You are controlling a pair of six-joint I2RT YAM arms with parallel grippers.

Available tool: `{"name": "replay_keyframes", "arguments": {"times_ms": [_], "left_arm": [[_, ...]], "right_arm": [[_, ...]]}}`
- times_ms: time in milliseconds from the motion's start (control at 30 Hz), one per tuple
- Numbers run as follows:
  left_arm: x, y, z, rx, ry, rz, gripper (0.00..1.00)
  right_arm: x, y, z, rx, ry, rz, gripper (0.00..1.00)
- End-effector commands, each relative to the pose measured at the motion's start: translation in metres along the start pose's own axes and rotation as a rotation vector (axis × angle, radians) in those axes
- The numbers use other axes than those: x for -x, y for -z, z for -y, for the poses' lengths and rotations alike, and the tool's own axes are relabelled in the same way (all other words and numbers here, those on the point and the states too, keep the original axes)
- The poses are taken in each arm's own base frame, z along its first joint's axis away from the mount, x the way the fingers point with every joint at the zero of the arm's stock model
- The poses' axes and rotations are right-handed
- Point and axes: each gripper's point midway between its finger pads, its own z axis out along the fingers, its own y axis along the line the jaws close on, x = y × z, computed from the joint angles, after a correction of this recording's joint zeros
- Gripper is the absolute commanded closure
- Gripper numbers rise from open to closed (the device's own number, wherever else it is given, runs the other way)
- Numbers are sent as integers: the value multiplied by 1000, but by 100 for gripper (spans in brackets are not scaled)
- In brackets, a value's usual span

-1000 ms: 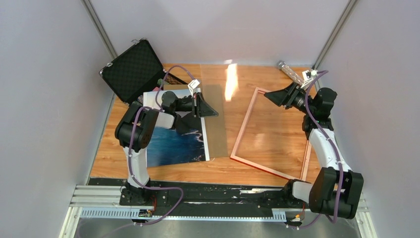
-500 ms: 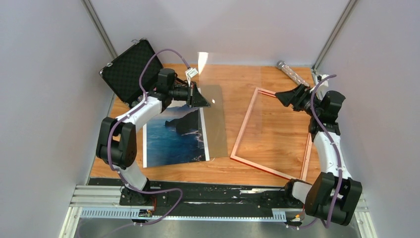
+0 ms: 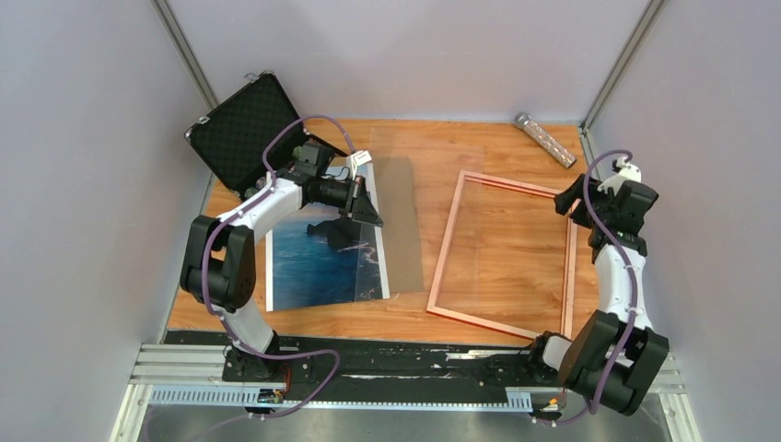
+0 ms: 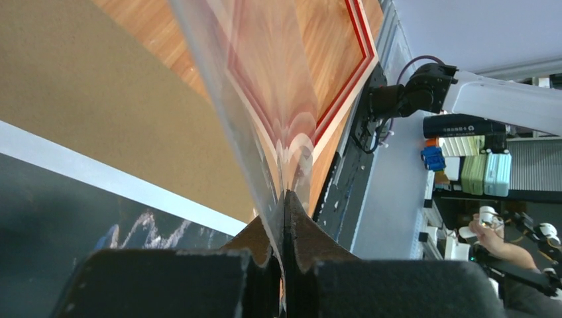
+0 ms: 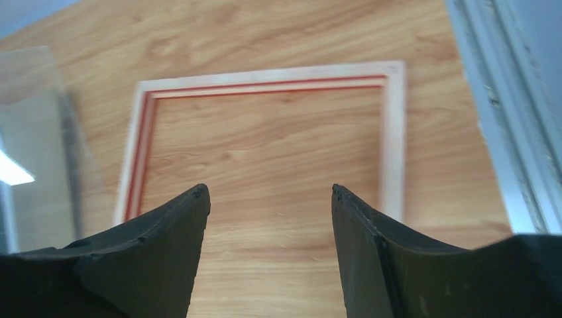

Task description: Put the photo into the frame

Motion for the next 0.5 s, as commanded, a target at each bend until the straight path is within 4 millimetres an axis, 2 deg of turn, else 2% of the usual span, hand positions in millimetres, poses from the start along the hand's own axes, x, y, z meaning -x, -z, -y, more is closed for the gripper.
{"name": "replay_keyframes", "arguments": {"times_ms": [0, 167, 467], "left_arm": [[13, 13, 32, -16, -73, 18, 100], [19, 15, 38, -16, -73, 35, 100], [42, 16, 47, -34, -74, 88, 100]], "right_arm": [[-13, 1, 53, -161, 68, -70, 35], [-39, -4, 82, -210, 105, -180, 37], [-86, -23, 110, -217, 90, -371, 43]]}}
